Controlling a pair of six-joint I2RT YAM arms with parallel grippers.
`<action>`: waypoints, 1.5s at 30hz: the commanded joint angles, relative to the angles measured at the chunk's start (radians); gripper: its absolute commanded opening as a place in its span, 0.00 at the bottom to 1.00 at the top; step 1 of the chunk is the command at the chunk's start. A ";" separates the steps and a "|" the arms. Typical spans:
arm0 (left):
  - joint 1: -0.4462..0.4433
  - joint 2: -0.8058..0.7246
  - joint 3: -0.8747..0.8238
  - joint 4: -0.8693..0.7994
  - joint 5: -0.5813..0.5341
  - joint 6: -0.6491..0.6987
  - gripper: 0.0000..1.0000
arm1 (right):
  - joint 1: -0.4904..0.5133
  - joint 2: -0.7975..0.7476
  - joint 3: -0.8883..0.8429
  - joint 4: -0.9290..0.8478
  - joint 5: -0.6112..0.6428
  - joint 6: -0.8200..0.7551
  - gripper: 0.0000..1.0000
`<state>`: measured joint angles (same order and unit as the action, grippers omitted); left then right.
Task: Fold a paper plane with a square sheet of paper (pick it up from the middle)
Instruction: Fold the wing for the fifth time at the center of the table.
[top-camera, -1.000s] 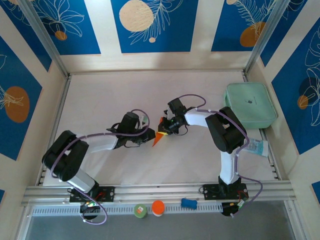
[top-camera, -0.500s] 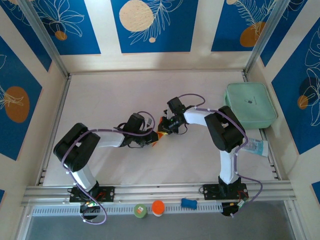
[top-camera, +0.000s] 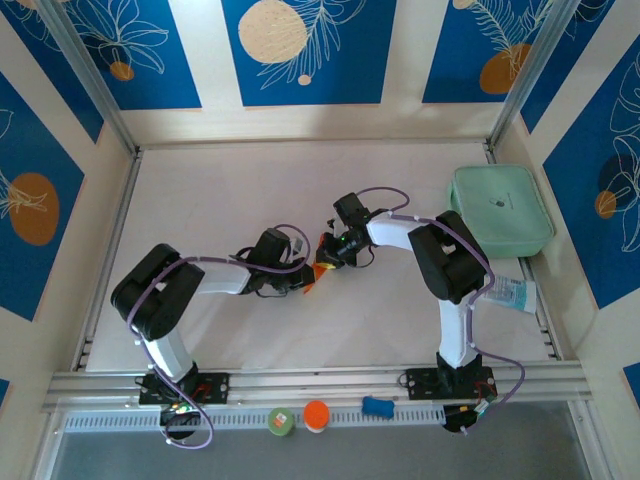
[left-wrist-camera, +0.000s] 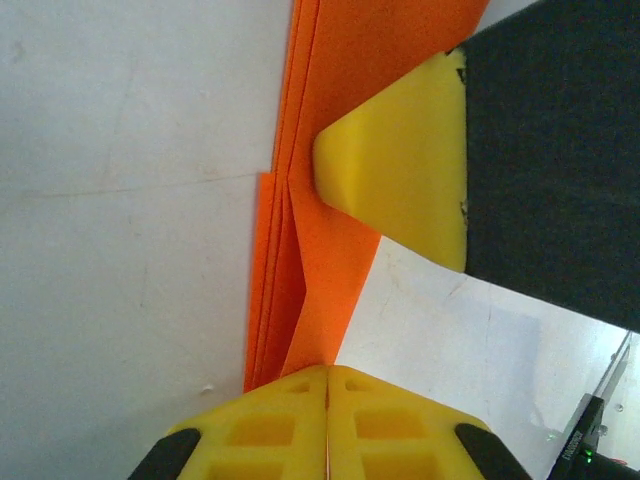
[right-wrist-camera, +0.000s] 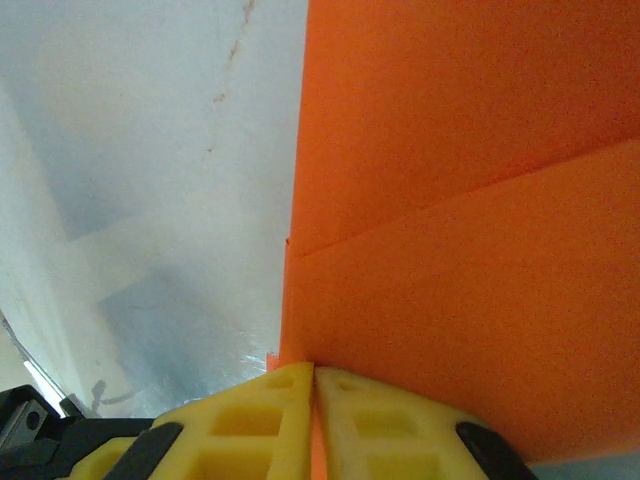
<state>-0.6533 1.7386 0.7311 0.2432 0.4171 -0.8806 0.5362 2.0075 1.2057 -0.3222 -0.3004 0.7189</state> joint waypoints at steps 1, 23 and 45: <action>-0.005 0.019 -0.016 -0.028 -0.026 0.024 0.08 | -0.003 0.080 -0.027 -0.107 0.095 0.014 0.13; -0.016 -0.105 0.038 -0.161 -0.020 0.078 0.09 | -0.003 0.089 -0.018 -0.124 0.099 0.016 0.12; -0.053 -0.061 0.045 -0.265 -0.085 0.098 0.09 | -0.004 0.105 -0.009 -0.134 0.095 0.011 0.12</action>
<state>-0.7036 1.6642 0.7586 0.0177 0.3569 -0.8021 0.5350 2.0228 1.2289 -0.3531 -0.3149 0.7254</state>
